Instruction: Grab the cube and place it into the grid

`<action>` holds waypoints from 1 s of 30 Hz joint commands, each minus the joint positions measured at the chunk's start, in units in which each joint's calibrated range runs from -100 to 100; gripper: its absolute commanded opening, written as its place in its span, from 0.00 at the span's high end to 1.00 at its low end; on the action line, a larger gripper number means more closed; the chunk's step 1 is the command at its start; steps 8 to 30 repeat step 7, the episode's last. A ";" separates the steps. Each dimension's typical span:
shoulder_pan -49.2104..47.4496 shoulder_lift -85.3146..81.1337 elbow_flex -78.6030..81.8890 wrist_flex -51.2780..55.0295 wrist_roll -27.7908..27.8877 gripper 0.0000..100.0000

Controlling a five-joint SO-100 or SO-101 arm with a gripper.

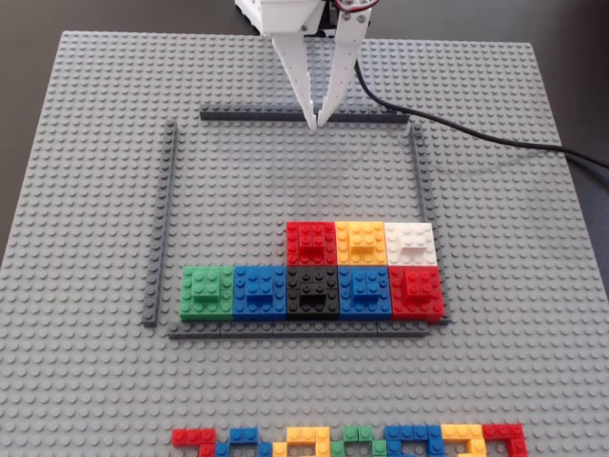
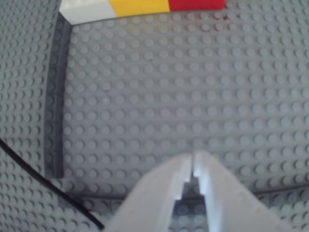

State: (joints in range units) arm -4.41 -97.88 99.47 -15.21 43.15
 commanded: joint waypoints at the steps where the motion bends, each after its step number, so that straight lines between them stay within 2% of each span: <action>1: -0.56 -2.12 0.53 0.07 -0.24 1.00; 30: -1.00 -2.12 0.53 -0.17 -0.24 1.00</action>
